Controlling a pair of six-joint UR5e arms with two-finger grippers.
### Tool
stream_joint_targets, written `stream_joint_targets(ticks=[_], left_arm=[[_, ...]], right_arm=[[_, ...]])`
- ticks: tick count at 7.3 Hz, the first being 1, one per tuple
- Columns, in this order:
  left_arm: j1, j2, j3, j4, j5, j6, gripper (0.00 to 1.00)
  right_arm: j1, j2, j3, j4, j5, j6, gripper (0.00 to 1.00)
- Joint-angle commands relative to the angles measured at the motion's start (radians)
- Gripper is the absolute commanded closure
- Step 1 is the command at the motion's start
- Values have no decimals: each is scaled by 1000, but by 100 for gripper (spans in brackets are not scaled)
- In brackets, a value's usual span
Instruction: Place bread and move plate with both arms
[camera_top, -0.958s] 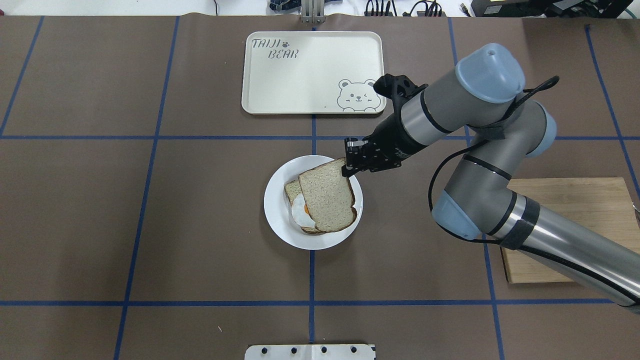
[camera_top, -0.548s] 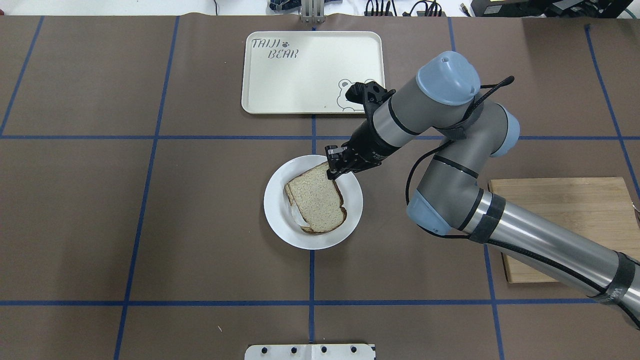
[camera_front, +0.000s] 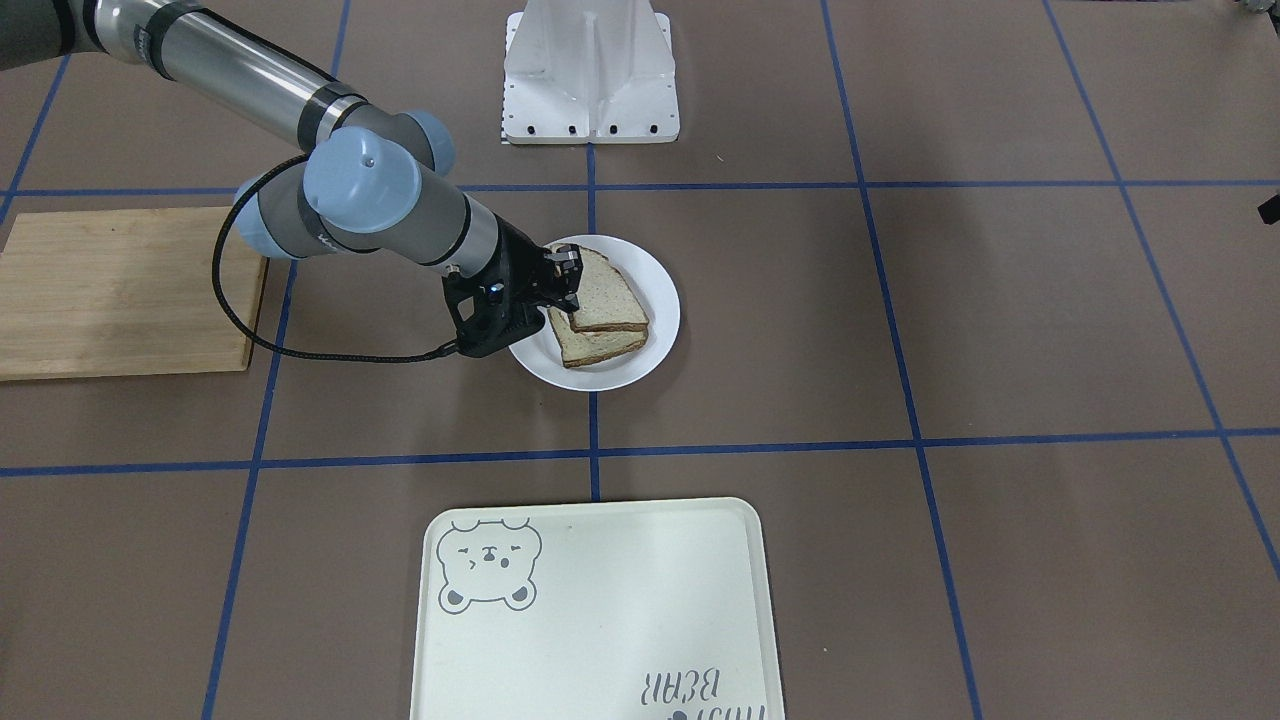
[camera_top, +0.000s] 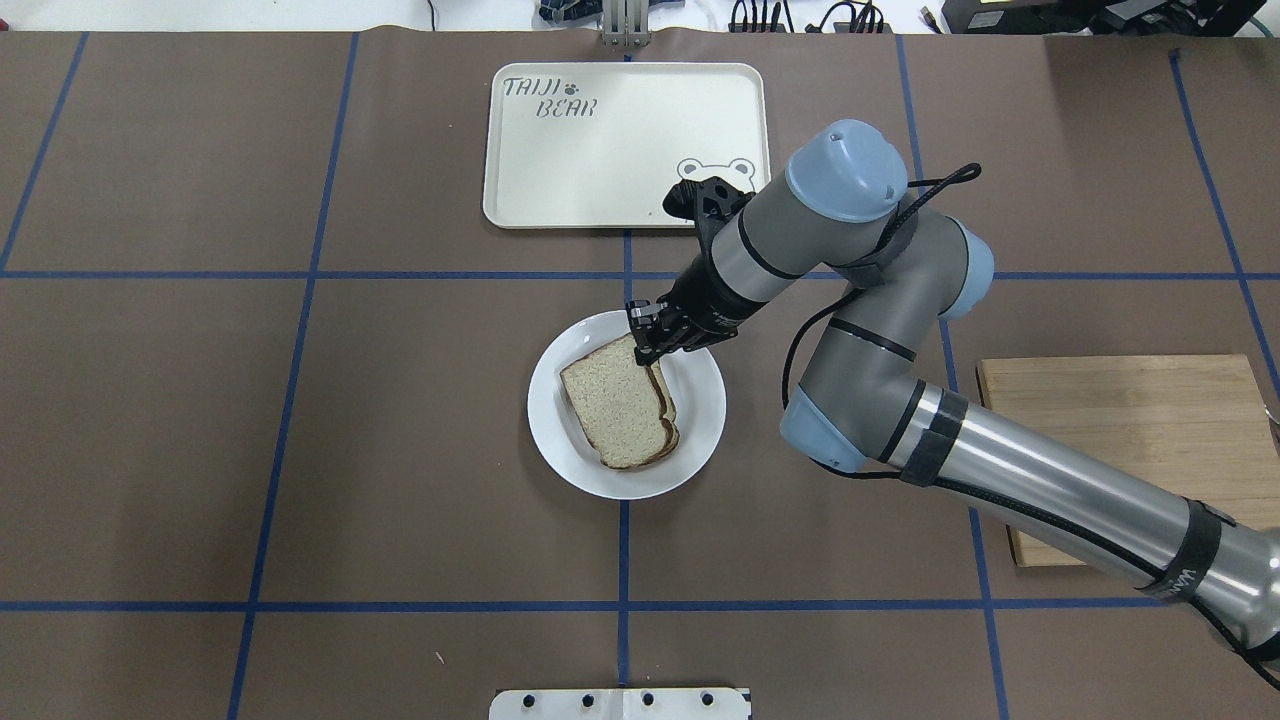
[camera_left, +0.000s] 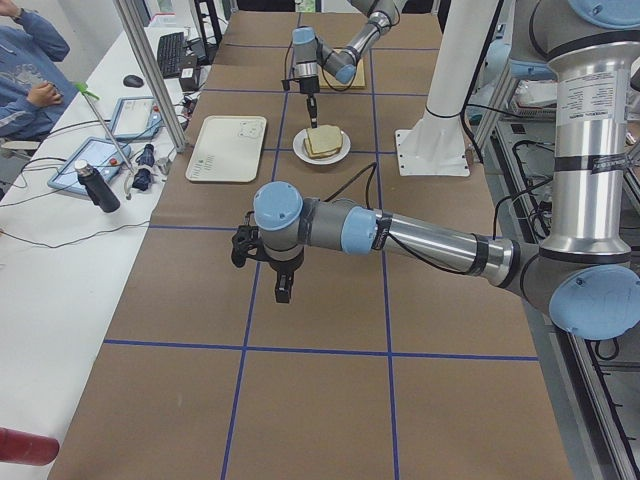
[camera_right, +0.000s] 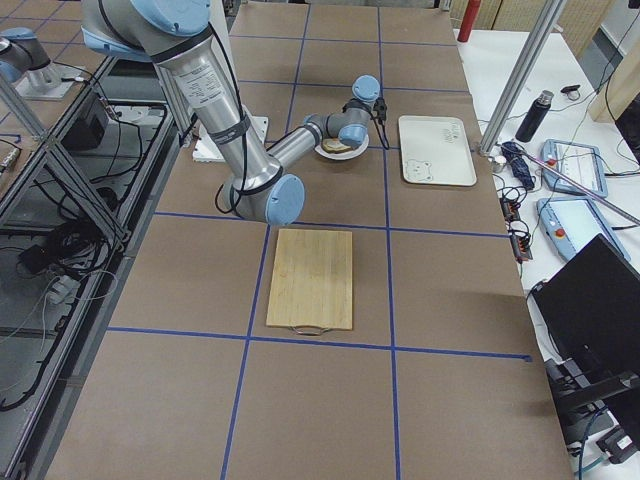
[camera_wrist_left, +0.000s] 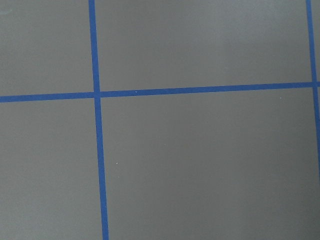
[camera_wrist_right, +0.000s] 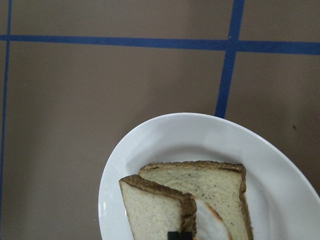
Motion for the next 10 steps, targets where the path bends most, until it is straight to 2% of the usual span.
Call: stream_joint_targets(ticks=[1, 6, 7, 8, 10], left_arm=[[0, 0, 1, 0, 0, 0, 1], [0, 0, -3, 0, 0, 0, 1], [0, 0, -2, 0, 0, 0, 1], [0, 0, -2, 0, 0, -2, 1], [5, -10, -16, -17, -11, -124, 1]], right_arm=[[-4, 10, -20, 0, -7, -11, 100], [11, -20, -22, 0, 1, -48, 100], [11, -17, -22, 0, -5, -46, 76], [7, -14, -22, 0, -37, -40, 1], [7, -20, -4, 2, -54, -43, 0]])
